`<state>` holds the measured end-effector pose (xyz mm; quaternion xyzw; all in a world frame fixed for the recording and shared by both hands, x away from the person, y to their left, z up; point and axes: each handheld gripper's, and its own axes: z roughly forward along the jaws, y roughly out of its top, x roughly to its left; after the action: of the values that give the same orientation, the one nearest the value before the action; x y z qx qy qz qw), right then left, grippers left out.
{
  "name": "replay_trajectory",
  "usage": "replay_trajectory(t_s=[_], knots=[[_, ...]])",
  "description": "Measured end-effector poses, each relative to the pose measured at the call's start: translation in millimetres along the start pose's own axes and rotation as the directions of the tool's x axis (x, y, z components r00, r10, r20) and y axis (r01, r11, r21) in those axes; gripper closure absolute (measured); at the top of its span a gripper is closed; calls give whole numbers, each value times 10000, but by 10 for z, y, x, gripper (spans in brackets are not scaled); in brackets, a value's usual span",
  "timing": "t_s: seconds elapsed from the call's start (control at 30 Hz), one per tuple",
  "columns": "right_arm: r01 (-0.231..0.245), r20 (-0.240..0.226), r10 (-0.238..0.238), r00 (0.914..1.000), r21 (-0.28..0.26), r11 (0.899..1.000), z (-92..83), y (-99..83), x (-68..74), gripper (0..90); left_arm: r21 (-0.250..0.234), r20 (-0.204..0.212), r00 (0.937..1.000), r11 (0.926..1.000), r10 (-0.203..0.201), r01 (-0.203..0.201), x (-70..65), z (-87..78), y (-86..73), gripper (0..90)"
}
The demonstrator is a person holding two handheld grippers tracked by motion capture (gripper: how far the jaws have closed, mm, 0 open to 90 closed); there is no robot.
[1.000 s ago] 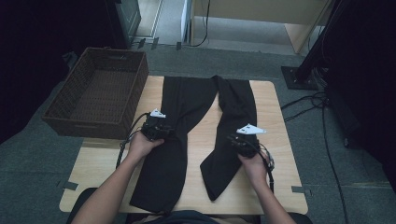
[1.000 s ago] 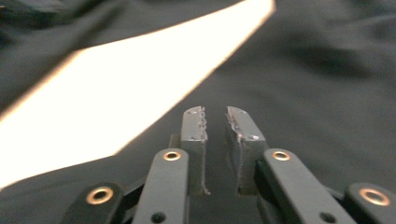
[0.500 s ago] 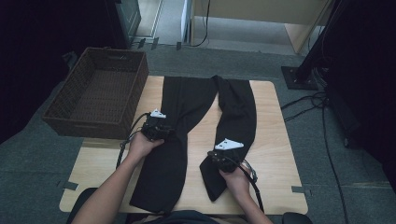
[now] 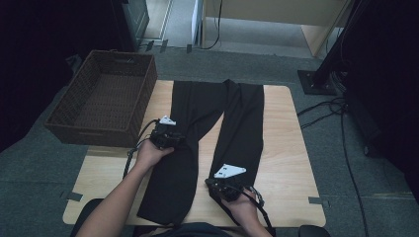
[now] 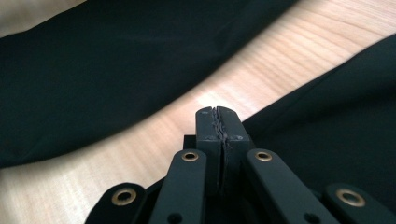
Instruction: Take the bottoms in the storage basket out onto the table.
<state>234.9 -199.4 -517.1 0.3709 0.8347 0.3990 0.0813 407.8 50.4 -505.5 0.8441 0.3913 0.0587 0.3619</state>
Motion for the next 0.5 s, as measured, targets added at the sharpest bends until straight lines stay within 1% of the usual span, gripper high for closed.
replay_trajectory(t_s=[0.03, 0.07, 0.17, 0.2, 0.27, 0.33, 0.43, 0.5], knots=[[-33, -20, 33, 10000, 78, 10000, -3, 13, -8, 868, -4, 4, 10000, 10000, -4, 4, 0, 0, 0, 713], [-88, -93, 89, 9999, 31, 10000, -9, 25, -31, 856, -10, 9, 10000, 10000, -11, 11, 1, 0, -1, 713], [-196, 375, 205, 9991, -256, 9995, -46, 96, -159, 780, -18, 28, 10000, 10000, -63, 63, 2, 0, -2, 713], [-237, 556, 258, 9981, -379, 9990, -69, 129, -221, 751, -23, 31, 10000, 10000, -64, 64, 2, -1, -3, 712], [-303, 953, 366, 9948, -669, 9973, -113, 189, -351, 730, -17, 53, 10000, 10000, -75, 75, 5, -2, -3, 710], [-442, 1163, 538, 9918, -836, 9955, -135, 246, -492, 681, -19, 66, 9999, 10000, -95, 95, 5, -2, -3, 704], [-580, 1529, 743, 9854, -1081, 9924, -83, 332, -705, 596, -20, 72, 9999, 10000, -84, 84, 0, -2, -3, 697], [-705, 1710, 878, 9814, -1047, 9920, -36, 379, -800, 561, -33, 78, 9999, 10000, -75, 75, -4, -1, -5, 697]])
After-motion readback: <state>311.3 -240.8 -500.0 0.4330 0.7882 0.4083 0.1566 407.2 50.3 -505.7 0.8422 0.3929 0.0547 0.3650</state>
